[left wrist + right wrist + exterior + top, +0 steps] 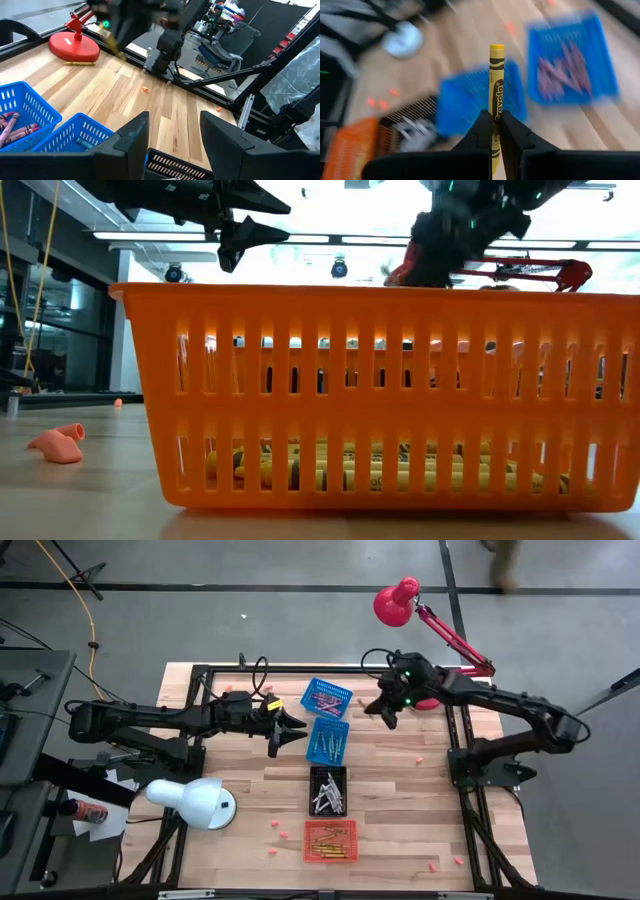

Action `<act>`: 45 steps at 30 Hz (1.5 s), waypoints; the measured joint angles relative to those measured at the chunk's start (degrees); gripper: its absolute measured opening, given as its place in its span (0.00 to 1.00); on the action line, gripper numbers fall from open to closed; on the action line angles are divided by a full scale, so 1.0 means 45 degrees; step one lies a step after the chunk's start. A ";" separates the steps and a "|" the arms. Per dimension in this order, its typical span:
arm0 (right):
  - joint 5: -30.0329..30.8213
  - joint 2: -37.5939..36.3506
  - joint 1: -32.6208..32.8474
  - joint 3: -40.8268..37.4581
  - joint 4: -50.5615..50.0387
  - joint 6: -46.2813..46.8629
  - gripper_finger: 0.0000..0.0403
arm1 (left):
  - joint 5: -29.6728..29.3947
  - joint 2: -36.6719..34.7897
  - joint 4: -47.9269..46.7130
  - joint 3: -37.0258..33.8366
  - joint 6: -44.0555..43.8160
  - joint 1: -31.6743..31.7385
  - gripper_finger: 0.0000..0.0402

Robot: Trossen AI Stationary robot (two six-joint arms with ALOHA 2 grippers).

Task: Sort crayons
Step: Put the yellow crayon into the orange bin

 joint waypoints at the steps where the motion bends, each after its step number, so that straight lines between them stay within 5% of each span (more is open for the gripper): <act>1: -0.0102 -0.0209 0.0316 0.0000 0.0610 0.0100 0.00 | 0.0000 0.0000 -0.0005 0.0000 0.0000 0.0007 0.41; 12: -0.0046 -0.0594 0.2717 0.0015 0.5702 0.0407 0.00 | -0.0005 0.0000 -0.0005 0.0000 0.0005 0.0019 0.41; 20: 0.0346 -0.0594 0.3566 0.0019 0.6120 0.0787 0.00 | -0.0006 0.0000 -0.0006 0.0000 0.0014 0.0019 0.41; 27: 0.2848 -0.0594 0.4279 0.0019 0.6120 0.0878 0.00 | -0.0010 0.0000 -0.0005 0.0000 0.0015 0.0019 0.41; 33: 0.3552 -0.0594 0.4820 0.0024 0.6125 0.3930 0.00 | -0.0010 0.0003 -0.0005 0.0000 0.0015 0.0024 0.41; 45: 0.4561 0.0673 1.0986 0.0039 0.6719 0.6464 0.00 | -0.0010 0.0005 -0.0010 0.0000 0.0015 0.0024 0.41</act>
